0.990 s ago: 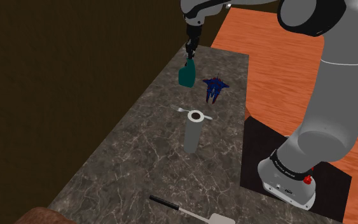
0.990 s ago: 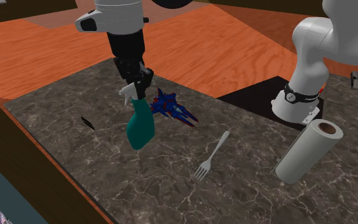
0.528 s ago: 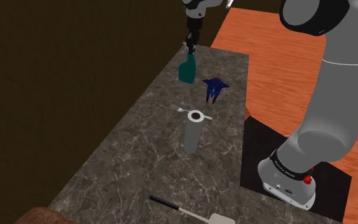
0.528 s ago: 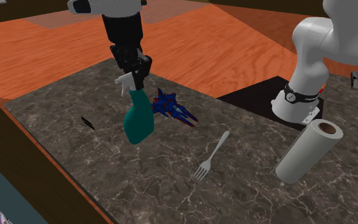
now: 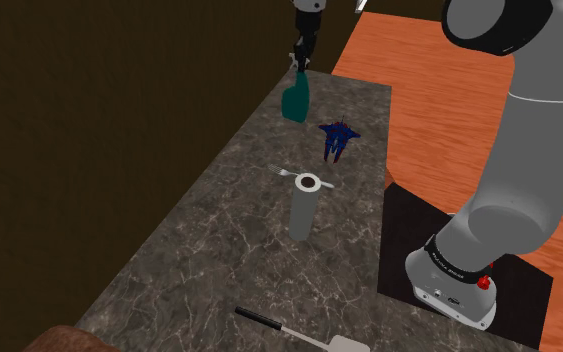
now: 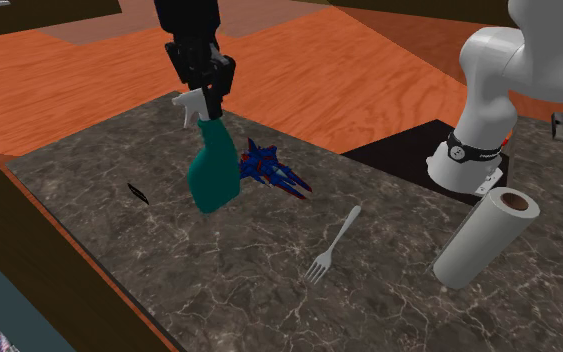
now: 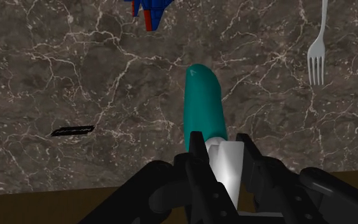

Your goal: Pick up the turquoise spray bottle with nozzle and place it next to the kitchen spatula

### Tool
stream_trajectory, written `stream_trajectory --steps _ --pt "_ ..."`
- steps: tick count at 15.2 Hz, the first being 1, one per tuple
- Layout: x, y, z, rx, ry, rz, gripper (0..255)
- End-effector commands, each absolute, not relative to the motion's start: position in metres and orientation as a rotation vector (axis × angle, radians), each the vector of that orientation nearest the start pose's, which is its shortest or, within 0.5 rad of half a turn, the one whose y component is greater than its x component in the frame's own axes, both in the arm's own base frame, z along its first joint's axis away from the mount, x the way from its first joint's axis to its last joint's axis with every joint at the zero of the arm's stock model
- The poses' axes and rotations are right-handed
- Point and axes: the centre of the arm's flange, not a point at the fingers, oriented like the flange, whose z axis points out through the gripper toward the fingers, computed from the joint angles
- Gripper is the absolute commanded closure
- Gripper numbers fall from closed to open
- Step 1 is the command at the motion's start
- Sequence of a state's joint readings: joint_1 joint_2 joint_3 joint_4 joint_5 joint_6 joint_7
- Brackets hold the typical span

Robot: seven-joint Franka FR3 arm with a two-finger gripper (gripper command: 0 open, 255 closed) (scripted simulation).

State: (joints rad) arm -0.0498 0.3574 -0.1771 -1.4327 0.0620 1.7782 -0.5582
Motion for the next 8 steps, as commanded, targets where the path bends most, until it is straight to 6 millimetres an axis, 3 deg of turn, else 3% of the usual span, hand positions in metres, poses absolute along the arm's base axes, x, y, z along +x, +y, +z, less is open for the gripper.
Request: stream_trajectory --steps 1,8 --pt "0.654 -0.128 0.502 -3.098 -0.514 0.010 255" --pt "0.610 -0.046 0.502 -3.098 -0.514 0.010 255"
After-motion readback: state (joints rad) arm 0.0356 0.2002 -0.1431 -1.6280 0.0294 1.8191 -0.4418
